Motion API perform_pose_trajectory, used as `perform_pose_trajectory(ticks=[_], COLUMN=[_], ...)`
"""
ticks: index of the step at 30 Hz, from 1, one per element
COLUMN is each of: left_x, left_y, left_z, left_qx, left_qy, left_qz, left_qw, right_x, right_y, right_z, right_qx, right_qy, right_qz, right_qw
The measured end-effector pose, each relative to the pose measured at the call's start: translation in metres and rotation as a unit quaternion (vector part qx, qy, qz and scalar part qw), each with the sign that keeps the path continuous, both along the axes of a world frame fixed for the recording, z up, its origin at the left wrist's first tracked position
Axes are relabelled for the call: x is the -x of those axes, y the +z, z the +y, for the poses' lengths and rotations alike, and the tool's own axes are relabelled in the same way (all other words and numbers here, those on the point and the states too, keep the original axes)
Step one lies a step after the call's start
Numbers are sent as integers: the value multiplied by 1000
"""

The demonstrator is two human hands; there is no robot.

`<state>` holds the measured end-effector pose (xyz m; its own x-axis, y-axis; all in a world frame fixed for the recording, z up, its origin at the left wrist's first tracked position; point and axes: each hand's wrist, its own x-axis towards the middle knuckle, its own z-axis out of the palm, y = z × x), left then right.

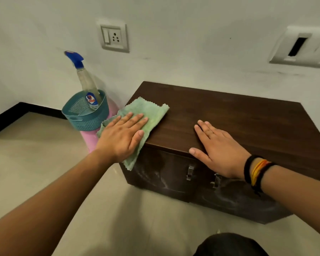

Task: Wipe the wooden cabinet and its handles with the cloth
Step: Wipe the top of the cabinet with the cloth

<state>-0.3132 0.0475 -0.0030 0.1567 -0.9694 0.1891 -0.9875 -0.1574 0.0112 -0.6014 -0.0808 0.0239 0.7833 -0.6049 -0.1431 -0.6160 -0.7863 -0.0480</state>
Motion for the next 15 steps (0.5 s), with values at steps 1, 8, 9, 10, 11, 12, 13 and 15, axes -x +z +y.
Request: perform_pose_trajectory(ticks=[1,8,9,10,11,12,13,15], left_x=[-6,-16,-15,-12,-9,-5,1,11], left_y=[-2,-19,-22,-26,-31,-35,-39,-45], left_z=[3,5,4,3,2,1,0,-4], left_qx=[15,126,141,162,190,221,250,301], left_qy=[11,73,86,102,125,154,184,227], left_qz=[2,25,24,23,26,37,54,103], left_qw=[1000,989,986,981,973,962,949,920], right_x=[-3,-16,-19,-21,-24,-27,-29,-32], right_y=[0,-1,-1,-1,-1,-2,-3,-5], right_z=[1,4,5,4,4,4,4,3], right_qx=[2,2,2,2,3,4,6,13], right_qy=[2,10,11,14,16,19,21,25], right_qz=[2,7,6,5,4,3,2,-4], right_qw=[1000,1000,1000,1000,1000,1000,1000,1000])
